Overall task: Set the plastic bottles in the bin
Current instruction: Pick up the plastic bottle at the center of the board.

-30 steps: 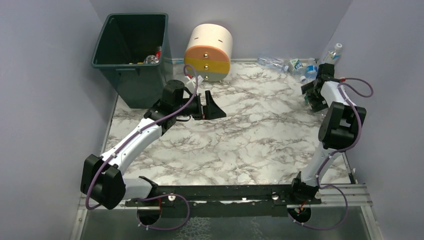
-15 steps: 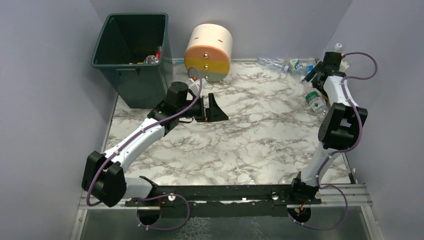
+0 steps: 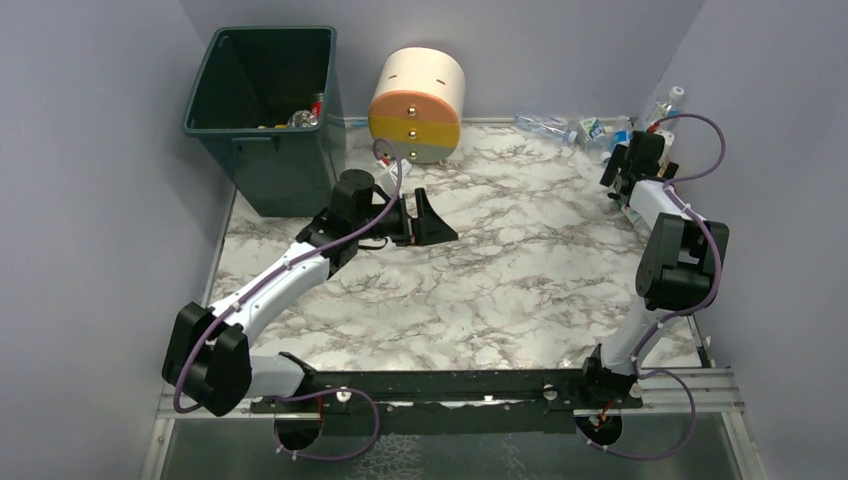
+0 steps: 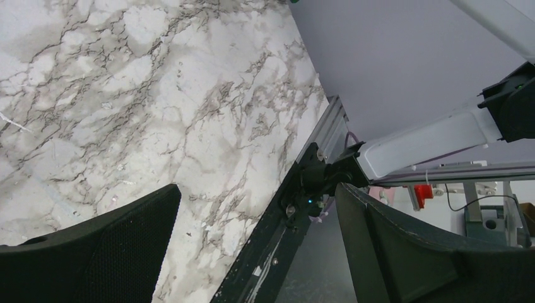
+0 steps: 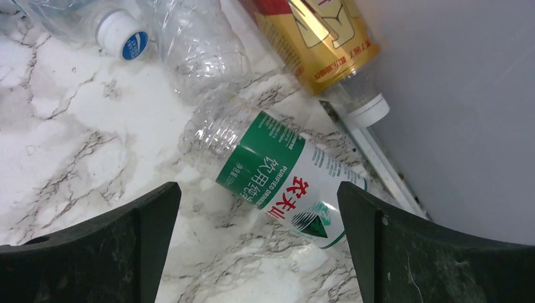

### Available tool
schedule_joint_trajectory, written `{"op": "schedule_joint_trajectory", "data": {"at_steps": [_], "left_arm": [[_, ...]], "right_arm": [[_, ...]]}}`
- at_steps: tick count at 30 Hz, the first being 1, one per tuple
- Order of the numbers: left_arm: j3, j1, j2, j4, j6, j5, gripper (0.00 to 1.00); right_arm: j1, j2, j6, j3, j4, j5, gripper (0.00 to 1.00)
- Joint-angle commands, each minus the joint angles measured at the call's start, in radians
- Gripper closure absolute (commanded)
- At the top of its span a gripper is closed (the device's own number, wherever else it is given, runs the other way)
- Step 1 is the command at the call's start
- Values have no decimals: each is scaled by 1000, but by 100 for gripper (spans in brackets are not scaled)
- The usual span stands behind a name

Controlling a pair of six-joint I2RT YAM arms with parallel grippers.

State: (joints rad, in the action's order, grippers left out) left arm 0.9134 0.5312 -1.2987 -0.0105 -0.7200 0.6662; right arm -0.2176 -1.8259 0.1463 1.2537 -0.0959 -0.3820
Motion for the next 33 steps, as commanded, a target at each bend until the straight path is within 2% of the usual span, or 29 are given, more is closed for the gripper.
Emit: {"op": "schedule_joint_trajectory", "data": {"at_steps": [1,8,20,33], "left_arm": [[8,4,52,-60,-10,38,1],[3,5,83,-56,-9,45,1],[7,4,117,-26,2,45,1],[25,4,127,-4,7,39,1]], "right_arm": [[-8,16,-99,-4,55,-40,2],[-9,45,-115,-81,60,-59,2],[-11,-20,-148,-106,-9,-133,2],[-16,-166,-114,22,-156,-171,0]]}}
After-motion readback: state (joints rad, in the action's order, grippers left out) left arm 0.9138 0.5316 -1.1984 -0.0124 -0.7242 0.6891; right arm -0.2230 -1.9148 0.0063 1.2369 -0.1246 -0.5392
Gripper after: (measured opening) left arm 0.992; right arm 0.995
